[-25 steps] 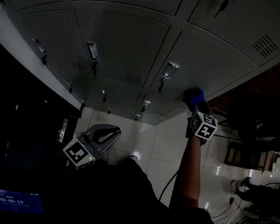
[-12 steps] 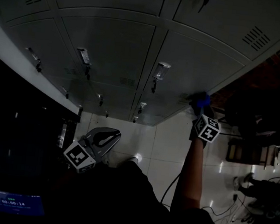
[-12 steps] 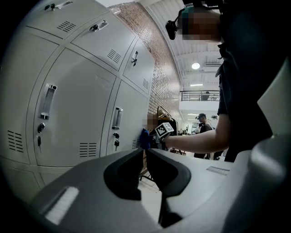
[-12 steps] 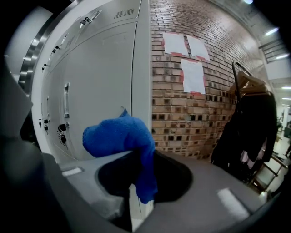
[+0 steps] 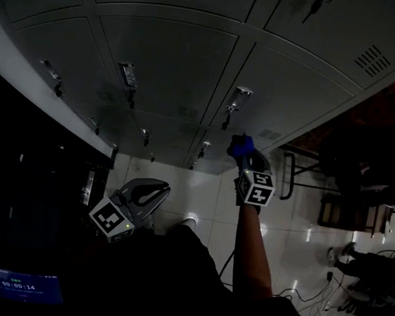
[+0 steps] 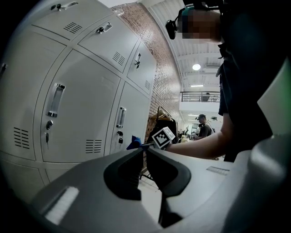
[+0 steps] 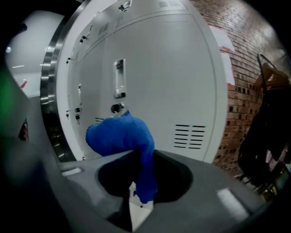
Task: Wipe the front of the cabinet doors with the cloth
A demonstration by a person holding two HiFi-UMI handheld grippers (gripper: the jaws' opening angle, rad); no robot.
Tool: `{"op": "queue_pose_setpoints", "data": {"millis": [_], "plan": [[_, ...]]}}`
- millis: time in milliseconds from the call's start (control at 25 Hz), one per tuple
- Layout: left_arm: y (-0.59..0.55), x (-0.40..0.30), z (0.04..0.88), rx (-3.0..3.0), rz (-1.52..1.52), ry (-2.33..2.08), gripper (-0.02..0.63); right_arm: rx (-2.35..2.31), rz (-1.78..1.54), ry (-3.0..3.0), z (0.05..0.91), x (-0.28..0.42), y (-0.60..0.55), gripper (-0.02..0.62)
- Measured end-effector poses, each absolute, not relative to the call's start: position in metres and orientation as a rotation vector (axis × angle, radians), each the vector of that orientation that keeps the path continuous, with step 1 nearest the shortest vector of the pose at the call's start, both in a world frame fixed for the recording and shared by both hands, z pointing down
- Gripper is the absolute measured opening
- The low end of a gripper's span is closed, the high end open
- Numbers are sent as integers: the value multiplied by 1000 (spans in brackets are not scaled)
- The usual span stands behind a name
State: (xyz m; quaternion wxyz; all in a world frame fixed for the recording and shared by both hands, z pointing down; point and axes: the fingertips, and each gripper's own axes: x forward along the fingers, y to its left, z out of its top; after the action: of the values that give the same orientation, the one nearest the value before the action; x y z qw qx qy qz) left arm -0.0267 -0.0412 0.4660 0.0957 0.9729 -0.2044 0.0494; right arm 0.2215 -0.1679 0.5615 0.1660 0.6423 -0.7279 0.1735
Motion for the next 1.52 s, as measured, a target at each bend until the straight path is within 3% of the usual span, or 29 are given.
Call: {"op": "queue_pose_setpoints", "data": {"millis": [240, 440, 1000, 1520], "plan": [[-39, -36, 459, 2871, 121, -614, 12, 1633, 446, -2214, 561, 126, -190, 74], [-38, -53, 459, 2848, 123, -675, 12, 1615, 415, -2216, 559, 113, -220, 75], [-43, -53, 464, 2826, 139, -725, 12, 1697, 423, -2121, 567, 176, -233, 75], [-40, 0, 468, 2848, 154, -621, 12, 1919, 487, -1894, 578, 326, -199, 75]]}}
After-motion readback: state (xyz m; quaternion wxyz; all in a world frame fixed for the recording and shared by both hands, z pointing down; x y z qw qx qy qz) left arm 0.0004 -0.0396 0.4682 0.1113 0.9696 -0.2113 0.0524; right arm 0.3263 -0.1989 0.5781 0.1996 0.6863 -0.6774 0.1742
